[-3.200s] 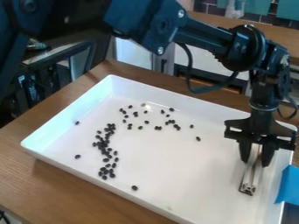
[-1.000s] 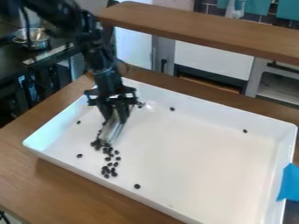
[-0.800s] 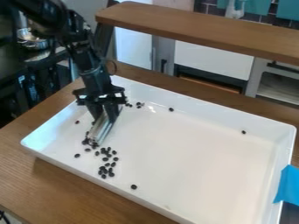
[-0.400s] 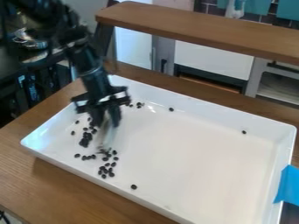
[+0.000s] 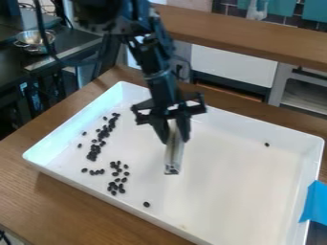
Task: Sweep into pile
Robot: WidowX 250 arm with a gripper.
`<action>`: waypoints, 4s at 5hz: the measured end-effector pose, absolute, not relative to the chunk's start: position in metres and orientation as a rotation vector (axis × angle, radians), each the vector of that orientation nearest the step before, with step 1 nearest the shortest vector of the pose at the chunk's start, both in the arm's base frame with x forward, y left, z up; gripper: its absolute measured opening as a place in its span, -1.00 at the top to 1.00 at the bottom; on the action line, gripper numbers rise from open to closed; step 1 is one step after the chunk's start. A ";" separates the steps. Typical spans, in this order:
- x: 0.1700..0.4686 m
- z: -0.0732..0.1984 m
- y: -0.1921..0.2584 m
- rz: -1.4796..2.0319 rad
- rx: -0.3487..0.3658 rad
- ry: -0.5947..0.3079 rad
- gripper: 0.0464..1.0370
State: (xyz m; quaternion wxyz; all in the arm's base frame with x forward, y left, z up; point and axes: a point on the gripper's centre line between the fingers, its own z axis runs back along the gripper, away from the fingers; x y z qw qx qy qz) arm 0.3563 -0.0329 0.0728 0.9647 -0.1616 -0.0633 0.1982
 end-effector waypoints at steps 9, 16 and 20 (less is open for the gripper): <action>0.329 0.017 -0.155 0.322 -0.315 -0.192 0.34; 0.329 0.015 -0.013 0.266 -0.153 -0.133 0.34; 0.303 0.014 0.087 0.300 -0.074 -0.085 0.34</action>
